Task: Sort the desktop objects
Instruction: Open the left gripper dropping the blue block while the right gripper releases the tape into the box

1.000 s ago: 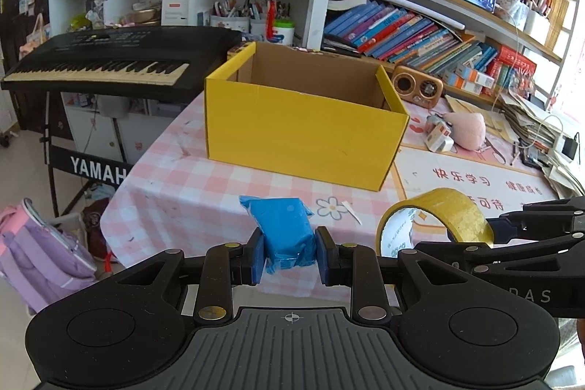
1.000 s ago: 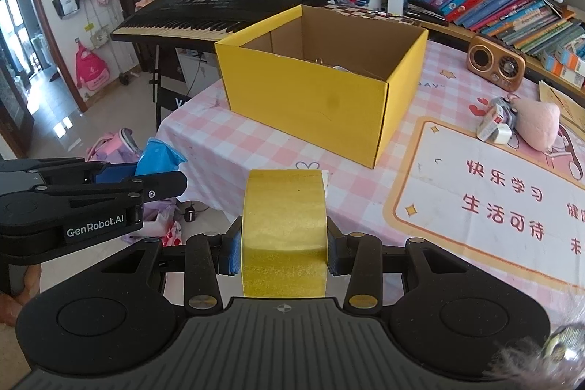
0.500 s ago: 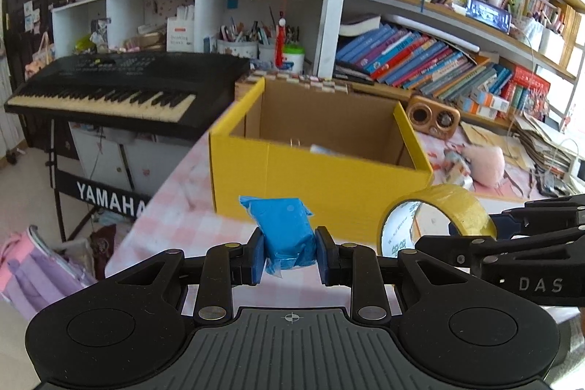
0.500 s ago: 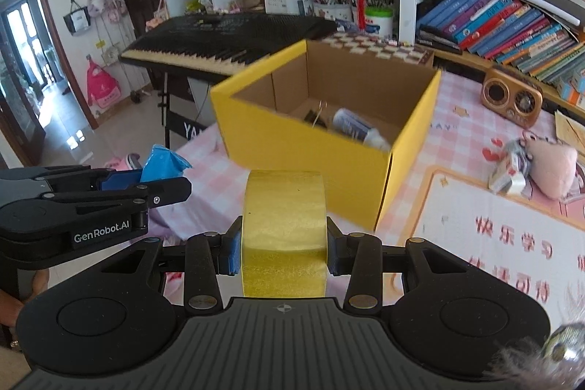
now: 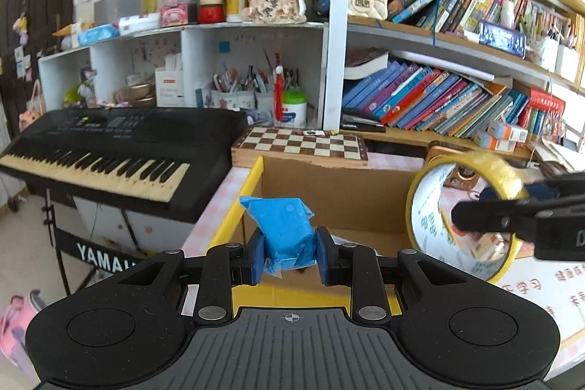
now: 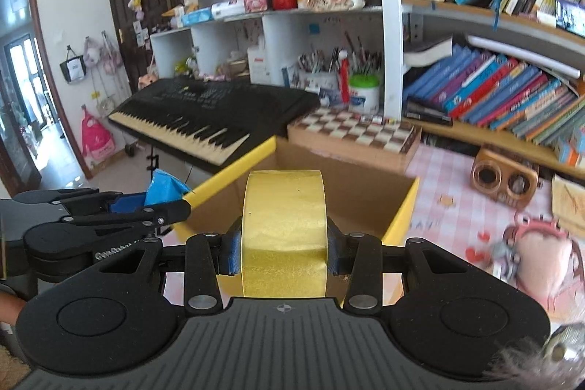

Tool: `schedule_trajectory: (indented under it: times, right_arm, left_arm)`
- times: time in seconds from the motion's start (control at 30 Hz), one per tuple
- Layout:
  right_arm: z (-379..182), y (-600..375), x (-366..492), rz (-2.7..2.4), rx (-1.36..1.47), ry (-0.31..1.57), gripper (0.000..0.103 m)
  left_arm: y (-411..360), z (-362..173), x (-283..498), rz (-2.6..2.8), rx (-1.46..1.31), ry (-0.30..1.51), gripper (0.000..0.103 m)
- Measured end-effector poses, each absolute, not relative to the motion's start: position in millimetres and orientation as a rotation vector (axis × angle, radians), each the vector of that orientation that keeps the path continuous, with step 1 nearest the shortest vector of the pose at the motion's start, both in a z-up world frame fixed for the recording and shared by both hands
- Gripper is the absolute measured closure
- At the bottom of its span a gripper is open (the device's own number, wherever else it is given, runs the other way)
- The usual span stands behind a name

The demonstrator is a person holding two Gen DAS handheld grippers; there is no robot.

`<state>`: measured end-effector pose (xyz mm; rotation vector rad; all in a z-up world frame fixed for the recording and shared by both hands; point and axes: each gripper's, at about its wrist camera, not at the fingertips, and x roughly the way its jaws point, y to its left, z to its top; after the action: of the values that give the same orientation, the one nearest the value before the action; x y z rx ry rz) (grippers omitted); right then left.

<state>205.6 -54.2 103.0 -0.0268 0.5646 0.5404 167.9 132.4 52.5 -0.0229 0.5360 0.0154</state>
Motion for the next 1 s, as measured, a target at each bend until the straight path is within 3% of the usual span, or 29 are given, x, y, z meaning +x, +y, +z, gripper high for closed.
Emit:
schedule_trajectory:
  times: [0.5, 1.0]
  right_arm:
    - [66, -35, 282, 0.612, -0.094, 0.671, 0.064]
    - [19, -25, 310, 0.684, -0.168, 0.827, 0.064]
  left_arm:
    - [127, -9, 244, -0.038, 0.085, 0.8, 0.077]
    - [121, -27, 266, -0.024, 0.089, 0.875, 0.076]
